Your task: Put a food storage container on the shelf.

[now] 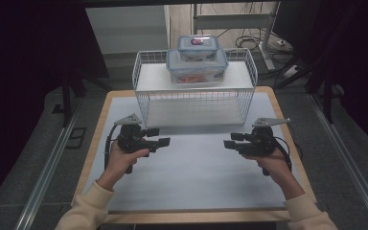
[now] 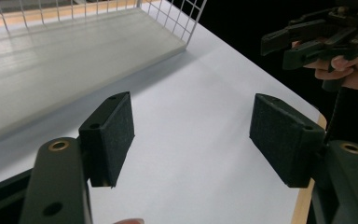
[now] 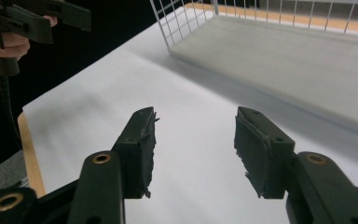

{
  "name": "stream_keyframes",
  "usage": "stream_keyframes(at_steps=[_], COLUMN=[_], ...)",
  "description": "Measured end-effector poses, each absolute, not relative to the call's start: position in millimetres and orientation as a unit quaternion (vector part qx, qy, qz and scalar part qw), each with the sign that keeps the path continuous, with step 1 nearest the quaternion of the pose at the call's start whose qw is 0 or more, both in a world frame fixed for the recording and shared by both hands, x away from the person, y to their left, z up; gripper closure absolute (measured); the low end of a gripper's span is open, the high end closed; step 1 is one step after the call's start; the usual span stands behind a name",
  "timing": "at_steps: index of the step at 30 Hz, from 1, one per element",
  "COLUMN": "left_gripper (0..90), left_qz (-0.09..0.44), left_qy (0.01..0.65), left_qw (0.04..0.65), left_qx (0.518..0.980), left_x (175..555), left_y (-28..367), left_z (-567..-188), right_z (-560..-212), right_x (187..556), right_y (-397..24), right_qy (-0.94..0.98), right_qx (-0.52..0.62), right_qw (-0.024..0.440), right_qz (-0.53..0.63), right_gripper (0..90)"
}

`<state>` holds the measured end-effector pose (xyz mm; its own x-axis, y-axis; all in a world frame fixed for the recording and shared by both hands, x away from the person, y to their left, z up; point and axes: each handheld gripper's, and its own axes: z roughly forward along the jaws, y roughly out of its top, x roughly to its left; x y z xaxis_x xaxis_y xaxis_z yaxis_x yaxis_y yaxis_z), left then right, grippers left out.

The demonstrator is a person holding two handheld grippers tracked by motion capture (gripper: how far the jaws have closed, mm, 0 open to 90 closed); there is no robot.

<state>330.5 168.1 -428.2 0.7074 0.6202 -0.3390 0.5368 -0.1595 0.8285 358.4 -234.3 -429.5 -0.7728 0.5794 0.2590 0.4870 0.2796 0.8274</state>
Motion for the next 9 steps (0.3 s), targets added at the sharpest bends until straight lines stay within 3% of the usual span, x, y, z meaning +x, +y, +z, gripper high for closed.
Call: stream_keyframes(at_steps=[9], left_gripper=[29.9], left_qz=[0.038], left_qy=[0.379], left_qw=[0.521], left_qx=[0.764], left_x=[330.7], left_y=[163.5], left_z=[-429.5], right_z=[-434.9], right_x=[355.3], right_y=[-237.2], right_qy=[0.794], right_qx=[0.343], right_qw=[0.056], right_qz=[0.499], right_gripper=[36.9])
